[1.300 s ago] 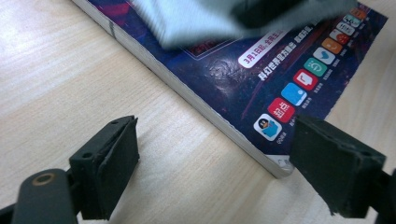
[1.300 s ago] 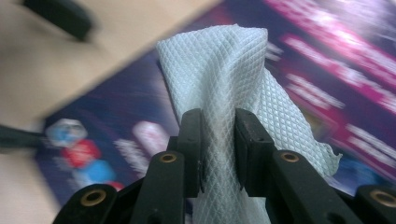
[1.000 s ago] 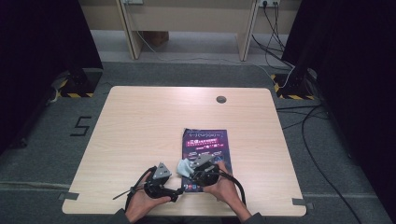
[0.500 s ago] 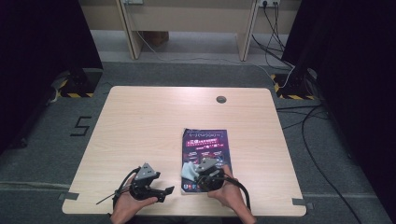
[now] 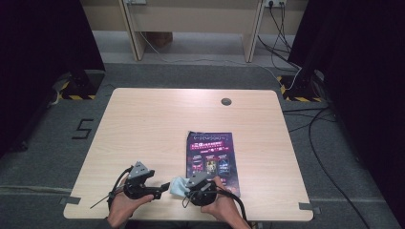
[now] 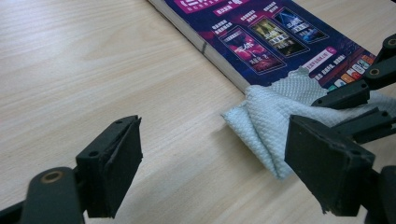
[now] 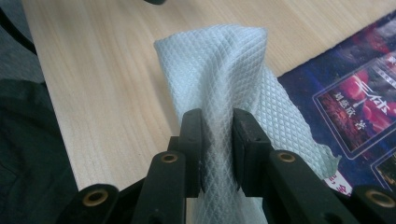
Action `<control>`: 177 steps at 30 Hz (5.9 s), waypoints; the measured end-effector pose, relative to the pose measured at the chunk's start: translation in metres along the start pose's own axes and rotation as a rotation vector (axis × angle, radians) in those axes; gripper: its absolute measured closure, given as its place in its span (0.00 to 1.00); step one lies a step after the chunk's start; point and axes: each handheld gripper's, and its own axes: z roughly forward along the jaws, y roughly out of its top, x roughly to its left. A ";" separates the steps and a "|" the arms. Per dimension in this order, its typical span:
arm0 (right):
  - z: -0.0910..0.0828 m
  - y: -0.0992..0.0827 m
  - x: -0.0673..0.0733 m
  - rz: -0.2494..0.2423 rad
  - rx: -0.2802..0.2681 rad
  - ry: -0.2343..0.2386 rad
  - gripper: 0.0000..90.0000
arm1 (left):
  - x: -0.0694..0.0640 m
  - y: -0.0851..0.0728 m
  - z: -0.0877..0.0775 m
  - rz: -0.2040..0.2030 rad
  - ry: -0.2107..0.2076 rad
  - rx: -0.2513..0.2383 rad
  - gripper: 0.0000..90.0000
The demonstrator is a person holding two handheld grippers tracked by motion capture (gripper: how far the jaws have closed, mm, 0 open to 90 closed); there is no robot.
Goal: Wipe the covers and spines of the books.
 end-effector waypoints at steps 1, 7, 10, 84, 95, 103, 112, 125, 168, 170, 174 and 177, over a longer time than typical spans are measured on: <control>-0.001 -0.001 -0.005 0.000 0.003 -0.018 0.84 | 0.000 0.000 0.000 -0.001 0.001 0.000 0.20; -0.008 -0.011 -0.035 0.069 0.011 -0.098 0.84 | 0.001 0.000 0.000 0.001 0.002 0.002 0.20; -0.008 -0.010 -0.028 0.046 0.022 -0.116 0.84 | 0.002 0.000 0.000 -0.004 0.011 -0.001 0.20; -0.048 -0.063 -0.043 0.181 -0.012 -0.138 0.84 | 0.001 -0.004 0.009 0.011 0.020 0.040 0.20; -0.059 -0.078 -0.038 0.187 -0.016 -0.175 0.83 | -0.045 0.005 0.048 0.089 -0.054 0.068 0.20; -0.060 -0.082 -0.045 0.211 -0.035 -0.180 0.85 | -0.054 0.003 0.060 0.143 -0.032 0.107 0.20; -0.054 -0.077 -0.080 0.244 -0.029 -0.306 0.85 | -0.053 0.002 0.062 0.145 -0.038 0.110 0.20; -0.039 -0.056 -0.134 0.353 -0.019 -0.349 0.84 | -0.054 0.001 0.062 0.152 -0.031 0.100 0.20; -0.009 -0.020 -0.157 0.302 -0.023 -0.368 0.85 | -0.051 -0.001 0.063 0.141 -0.046 0.088 0.18; -0.009 -0.019 -0.165 0.315 -0.022 -0.381 0.85 | -0.051 -0.001 0.063 0.139 -0.046 0.088 0.18; -0.008 -0.018 -0.182 0.327 -0.021 -0.408 0.84 | -0.050 -0.001 0.063 0.139 -0.049 0.087 0.18; -0.008 -0.018 -0.190 0.331 -0.023 -0.408 0.84 | -0.050 -0.001 0.063 0.139 -0.050 0.083 0.17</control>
